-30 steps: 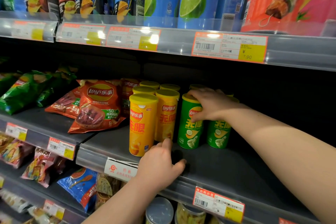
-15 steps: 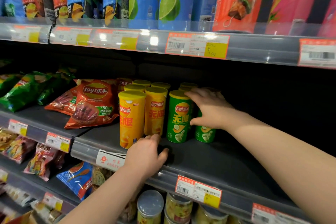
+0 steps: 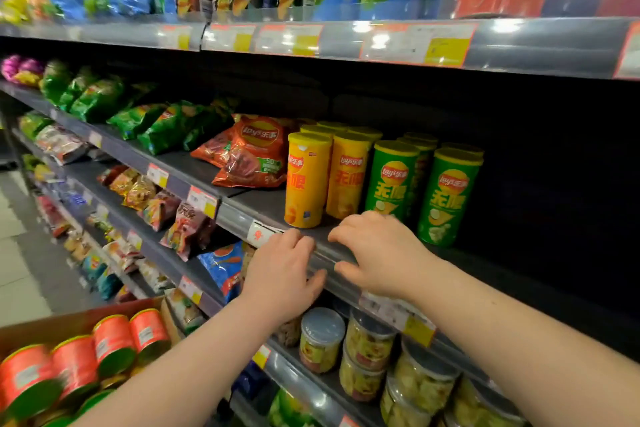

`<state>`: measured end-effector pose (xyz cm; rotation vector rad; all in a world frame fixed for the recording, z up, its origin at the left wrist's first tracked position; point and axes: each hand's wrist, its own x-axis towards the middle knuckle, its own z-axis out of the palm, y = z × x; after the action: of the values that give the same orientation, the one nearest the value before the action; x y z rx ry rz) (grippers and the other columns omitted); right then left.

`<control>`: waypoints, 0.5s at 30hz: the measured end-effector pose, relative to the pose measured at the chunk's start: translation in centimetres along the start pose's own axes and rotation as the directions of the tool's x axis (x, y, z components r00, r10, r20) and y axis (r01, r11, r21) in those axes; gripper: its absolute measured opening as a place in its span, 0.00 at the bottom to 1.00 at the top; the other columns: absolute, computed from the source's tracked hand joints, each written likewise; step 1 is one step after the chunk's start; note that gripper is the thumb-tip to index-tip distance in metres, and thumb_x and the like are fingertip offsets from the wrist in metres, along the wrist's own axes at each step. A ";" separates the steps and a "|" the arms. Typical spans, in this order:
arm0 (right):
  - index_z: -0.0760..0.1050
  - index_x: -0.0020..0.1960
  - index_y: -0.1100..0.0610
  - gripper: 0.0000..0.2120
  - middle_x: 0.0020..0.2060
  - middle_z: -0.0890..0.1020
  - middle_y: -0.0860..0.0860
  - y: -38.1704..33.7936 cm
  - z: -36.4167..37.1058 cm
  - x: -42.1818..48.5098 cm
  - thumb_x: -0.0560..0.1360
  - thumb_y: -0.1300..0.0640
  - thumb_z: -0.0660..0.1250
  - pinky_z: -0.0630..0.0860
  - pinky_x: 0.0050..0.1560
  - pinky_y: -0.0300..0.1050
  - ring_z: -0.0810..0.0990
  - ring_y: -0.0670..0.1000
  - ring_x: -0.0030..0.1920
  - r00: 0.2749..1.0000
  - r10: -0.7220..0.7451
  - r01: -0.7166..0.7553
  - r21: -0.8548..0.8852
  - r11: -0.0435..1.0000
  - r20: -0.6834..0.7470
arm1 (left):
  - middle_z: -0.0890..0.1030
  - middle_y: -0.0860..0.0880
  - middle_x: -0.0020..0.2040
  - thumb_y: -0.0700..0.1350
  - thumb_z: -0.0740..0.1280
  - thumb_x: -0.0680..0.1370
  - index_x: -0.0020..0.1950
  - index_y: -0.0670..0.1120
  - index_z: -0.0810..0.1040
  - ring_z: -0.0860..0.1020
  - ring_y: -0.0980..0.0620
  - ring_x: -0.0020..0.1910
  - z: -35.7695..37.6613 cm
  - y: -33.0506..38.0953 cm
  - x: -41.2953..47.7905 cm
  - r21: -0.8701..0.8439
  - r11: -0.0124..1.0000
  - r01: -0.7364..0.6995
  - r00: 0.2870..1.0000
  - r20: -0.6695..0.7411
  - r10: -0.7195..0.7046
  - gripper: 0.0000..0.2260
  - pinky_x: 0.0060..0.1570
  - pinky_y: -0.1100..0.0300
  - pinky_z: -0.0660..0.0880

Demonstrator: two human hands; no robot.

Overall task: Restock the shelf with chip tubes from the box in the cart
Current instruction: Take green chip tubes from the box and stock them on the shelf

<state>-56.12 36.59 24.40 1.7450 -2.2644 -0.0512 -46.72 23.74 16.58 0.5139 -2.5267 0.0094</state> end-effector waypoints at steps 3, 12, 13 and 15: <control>0.71 0.64 0.51 0.18 0.58 0.75 0.52 -1.9 1.6 -0.2 0.77 0.46 0.60 0.71 0.56 0.51 0.73 0.57 0.59 0.997 -0.074 0.074 -0.001 0.997 0.016 | 0.74 0.48 0.53 0.60 0.57 0.74 0.59 0.48 0.73 0.74 0.45 0.54 -0.2 -0.3 -2.4 0.077 0.992 0.099 0.976 0.188 -0.113 0.21 0.47 0.54 0.72; 0.70 0.61 0.53 0.16 0.59 0.75 0.53 -6.7 7.3 -0.8 0.76 0.47 0.61 0.69 0.57 0.51 0.73 0.58 0.60 0.963 -0.153 0.140 0.076 0.987 0.223 | 0.71 0.48 0.60 0.59 0.59 0.76 0.64 0.48 0.68 0.71 0.45 0.60 1.1 -2.4 -8.8 0.237 0.959 0.157 0.868 0.430 -0.249 0.21 0.53 0.52 0.69; 0.70 0.61 0.53 0.16 0.59 0.75 0.53 -7.2 7.8 -0.8 0.76 0.47 0.60 0.69 0.57 0.51 0.73 0.58 0.60 0.957 -0.153 0.138 0.077 0.987 0.245 | 0.71 0.48 0.60 0.59 0.59 0.76 0.65 0.48 0.68 0.71 0.45 0.60 1.3 -2.8 -9.3 0.238 0.957 0.163 0.859 0.444 -0.257 0.22 0.54 0.52 0.70; 0.70 0.60 0.54 0.16 0.59 0.74 0.54 -8.2 8.8 -0.7 0.76 0.46 0.60 0.69 0.57 0.52 0.73 0.58 0.60 0.949 -0.146 0.129 0.080 0.988 0.280 | 0.71 0.47 0.61 0.59 0.60 0.76 0.65 0.48 0.68 0.70 0.44 0.61 1.5 -3.5 -10.4 0.238 0.956 0.173 0.839 0.472 -0.270 0.23 0.54 0.51 0.70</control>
<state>-50.35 33.84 14.22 2.0422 -2.3541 -0.2830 -38.23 24.06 9.52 0.9985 -2.9693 0.0284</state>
